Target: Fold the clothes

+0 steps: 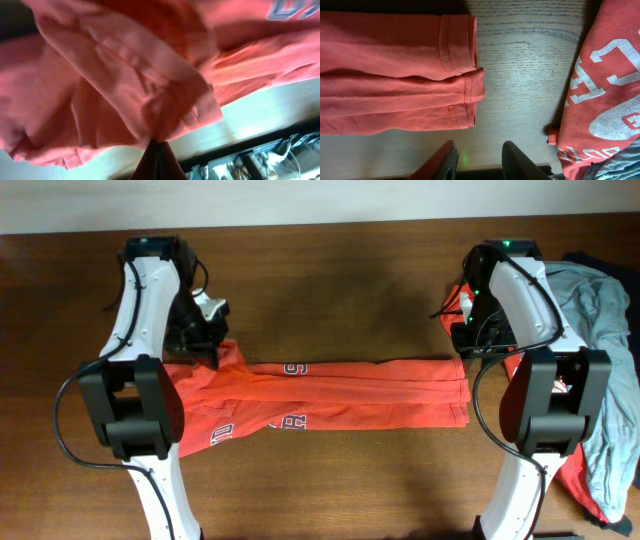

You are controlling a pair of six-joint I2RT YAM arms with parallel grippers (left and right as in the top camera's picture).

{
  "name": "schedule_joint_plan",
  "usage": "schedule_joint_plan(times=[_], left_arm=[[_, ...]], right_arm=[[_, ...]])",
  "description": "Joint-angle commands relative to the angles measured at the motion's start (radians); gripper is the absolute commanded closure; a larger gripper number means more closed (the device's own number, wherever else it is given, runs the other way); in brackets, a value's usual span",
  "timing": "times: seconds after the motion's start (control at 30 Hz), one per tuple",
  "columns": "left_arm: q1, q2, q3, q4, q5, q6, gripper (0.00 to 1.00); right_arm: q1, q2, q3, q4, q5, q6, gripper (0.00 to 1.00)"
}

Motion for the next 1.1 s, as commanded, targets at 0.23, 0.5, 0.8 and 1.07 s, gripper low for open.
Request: schedule_joint_plan(times=[0.23,0.5,0.8,1.07], left_arm=[[-0.002,-0.158,-0.19,-0.005,-0.037,-0.032,0.99],[-0.005,-0.237,-0.274,-0.005,-0.037,-0.047,0.99],[-0.016,-0.271,-0.332,-0.005,-0.022,-0.05,0.99],[-0.042,-0.271,-0.342,-0.005,-0.012,-0.049,0.99]], right_arm=[[-0.007,-0.031,-0.008,-0.004,-0.003,0.007,0.65],[-0.007,-0.032,-0.008,-0.003,-0.003,0.007,0.65],[-0.007,-0.031,-0.008,-0.002,-0.003,0.007,0.65],[-0.007,-0.032,-0.008,-0.002,-0.002,0.007,0.65]])
